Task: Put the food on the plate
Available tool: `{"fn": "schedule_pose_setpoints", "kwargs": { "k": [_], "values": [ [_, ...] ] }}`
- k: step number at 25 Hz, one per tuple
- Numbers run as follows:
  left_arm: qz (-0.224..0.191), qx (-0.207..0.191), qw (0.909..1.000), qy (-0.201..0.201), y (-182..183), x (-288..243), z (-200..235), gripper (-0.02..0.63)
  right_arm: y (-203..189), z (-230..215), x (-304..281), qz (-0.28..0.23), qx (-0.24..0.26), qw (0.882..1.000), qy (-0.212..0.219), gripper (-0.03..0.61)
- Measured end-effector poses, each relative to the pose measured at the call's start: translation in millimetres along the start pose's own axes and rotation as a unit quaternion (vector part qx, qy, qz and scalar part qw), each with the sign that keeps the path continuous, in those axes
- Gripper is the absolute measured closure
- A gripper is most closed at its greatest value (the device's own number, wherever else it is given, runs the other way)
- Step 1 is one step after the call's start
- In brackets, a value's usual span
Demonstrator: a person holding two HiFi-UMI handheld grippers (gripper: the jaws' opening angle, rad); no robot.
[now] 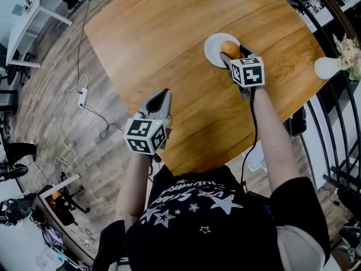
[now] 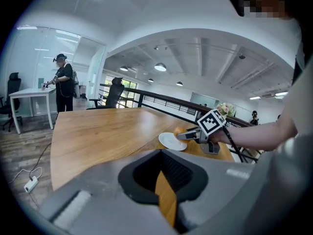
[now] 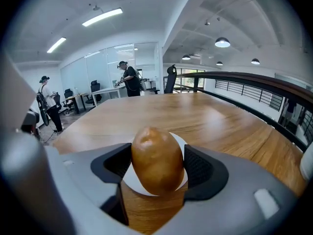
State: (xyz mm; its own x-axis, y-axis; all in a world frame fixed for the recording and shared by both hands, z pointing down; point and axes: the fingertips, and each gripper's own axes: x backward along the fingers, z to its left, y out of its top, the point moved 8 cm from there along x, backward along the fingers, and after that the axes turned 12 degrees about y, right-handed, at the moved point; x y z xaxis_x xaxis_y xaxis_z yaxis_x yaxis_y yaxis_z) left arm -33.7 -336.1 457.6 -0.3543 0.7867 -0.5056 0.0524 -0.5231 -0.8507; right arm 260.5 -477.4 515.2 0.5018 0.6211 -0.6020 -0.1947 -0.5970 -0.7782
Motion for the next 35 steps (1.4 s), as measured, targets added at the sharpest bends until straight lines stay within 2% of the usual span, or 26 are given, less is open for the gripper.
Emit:
{"fn": "schedule_pose_setpoints", "kwargs": {
  "k": [9, 20, 23, 35],
  "values": [
    [0.010, 0.008, 0.9999, -0.002, -10, -6, 2, 0.614, -4, 2, -27, 0.037, 0.038, 0.999, -0.005, 0.236],
    [0.013, 0.014, 0.9998, -0.003, -16, -5, 1, 0.614, -4, 5, -34, 0.046, 0.060, 0.997, -0.029, 0.233],
    [0.014, 0.012, 0.9998, -0.004, -20, -1, 2, 0.614, -6, 9, -34, 0.050, 0.057, 0.997, -0.028, 0.206],
    [-0.002, 0.015, 0.9998, -0.012, -25, 20, 13, 0.614, -8, 34, -9, 0.039, 0.066, 0.996, -0.047, 0.202]
  ]
}}
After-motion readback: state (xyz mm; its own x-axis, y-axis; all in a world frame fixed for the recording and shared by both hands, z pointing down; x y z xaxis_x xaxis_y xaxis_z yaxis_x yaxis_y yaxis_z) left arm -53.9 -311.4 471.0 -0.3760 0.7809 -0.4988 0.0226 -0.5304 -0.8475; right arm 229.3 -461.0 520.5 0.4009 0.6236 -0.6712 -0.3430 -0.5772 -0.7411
